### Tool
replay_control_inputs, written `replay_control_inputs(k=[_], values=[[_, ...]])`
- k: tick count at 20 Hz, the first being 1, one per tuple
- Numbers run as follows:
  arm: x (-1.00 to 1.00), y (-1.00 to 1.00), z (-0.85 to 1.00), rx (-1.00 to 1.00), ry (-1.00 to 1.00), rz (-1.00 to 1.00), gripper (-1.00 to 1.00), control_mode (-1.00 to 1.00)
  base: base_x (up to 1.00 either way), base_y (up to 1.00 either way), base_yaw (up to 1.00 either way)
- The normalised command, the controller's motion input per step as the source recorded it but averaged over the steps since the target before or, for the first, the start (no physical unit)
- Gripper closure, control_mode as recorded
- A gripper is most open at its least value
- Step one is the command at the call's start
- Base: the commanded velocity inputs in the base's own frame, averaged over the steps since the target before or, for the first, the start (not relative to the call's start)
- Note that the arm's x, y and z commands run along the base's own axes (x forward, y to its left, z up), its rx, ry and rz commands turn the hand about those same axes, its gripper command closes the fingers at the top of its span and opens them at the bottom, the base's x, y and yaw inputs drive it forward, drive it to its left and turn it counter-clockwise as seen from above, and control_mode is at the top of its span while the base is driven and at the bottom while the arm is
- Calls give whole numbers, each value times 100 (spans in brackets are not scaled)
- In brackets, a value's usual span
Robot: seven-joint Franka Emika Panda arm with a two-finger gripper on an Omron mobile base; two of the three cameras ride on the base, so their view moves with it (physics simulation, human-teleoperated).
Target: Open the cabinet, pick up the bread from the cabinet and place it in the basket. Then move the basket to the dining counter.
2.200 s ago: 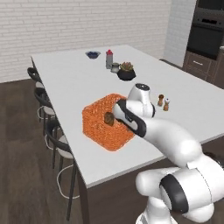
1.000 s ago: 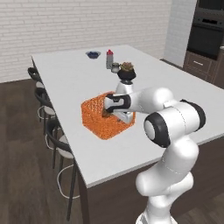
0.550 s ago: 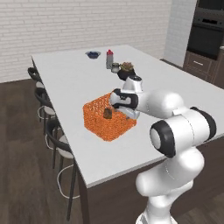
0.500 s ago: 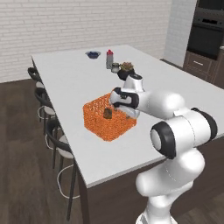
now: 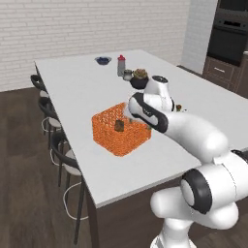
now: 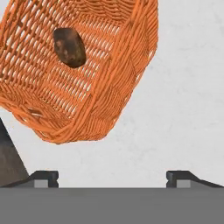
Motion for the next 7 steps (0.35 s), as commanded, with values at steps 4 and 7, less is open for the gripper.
replay_control_inputs(k=[4,7], values=[[-100,0,0,-17,-19,39,-100,-100,0,0,0],[-100,0,0,-17,-19,38,-100,-100,0,0,0]])
